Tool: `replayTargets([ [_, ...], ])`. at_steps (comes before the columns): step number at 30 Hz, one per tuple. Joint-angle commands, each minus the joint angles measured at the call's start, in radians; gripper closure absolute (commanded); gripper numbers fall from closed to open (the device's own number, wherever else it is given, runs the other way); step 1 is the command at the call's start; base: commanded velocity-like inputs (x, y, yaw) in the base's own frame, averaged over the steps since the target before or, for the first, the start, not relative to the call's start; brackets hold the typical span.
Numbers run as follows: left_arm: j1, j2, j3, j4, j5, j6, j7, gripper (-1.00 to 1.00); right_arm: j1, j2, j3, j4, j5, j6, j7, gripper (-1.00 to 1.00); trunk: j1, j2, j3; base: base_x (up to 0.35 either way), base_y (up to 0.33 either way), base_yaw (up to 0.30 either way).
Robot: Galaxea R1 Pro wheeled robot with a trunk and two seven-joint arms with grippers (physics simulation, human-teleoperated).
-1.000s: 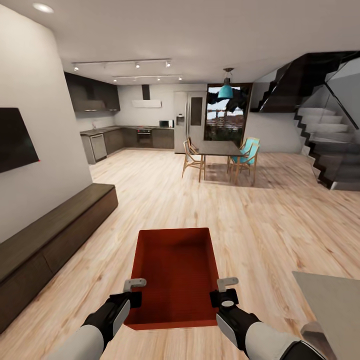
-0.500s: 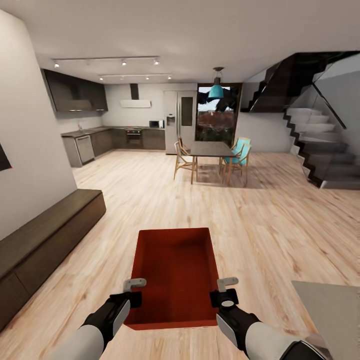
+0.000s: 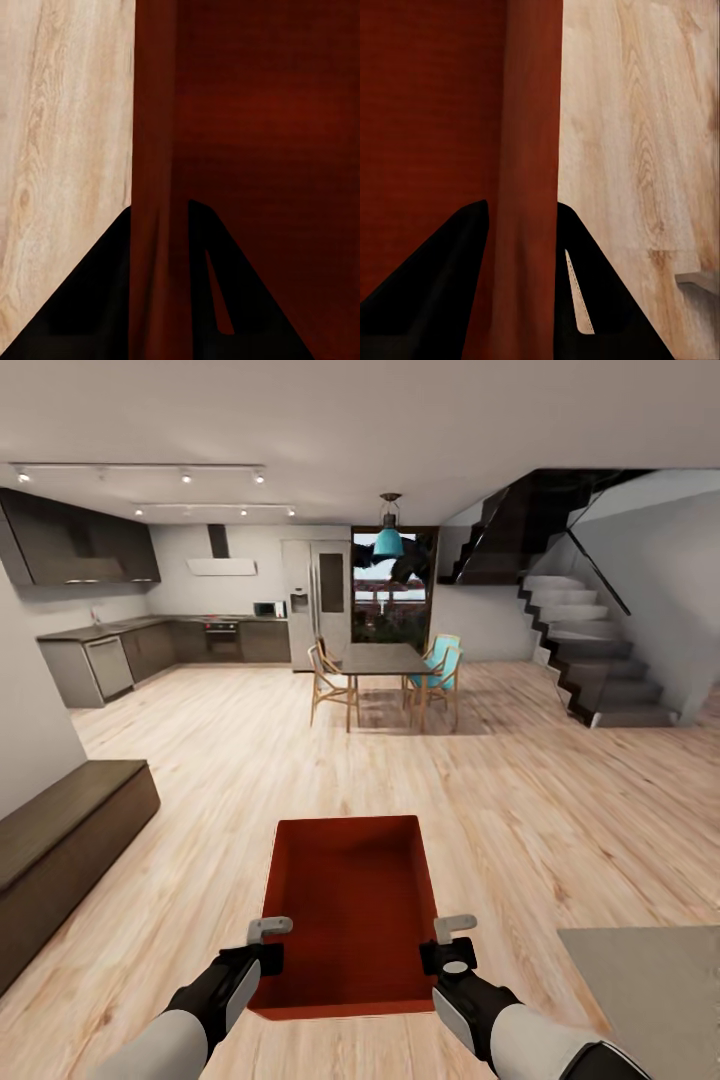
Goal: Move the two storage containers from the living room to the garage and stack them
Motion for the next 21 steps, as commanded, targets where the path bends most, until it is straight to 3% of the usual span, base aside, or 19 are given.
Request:
replayTargets([
  [1, 0.001, -0.001, 0.012, -0.001, -0.019, 0.008, 0.007, 1.00, -0.002, 0.001, -0.033, -0.011, 0.008, -0.005, -0.002, 1.00, 0.001, -0.001, -0.002, 0.320, 0.000, -0.235],
  [21, 0.001, -0.001, 0.012, 0.000, -0.019, 0.008, 0.007, 1.00, -0.002, 0.001, -0.033, -0.011, 0.008, -0.005, -0.002, 1.00, 0.001, -0.001, -0.002, 0.320, 0.000, -0.009],
])
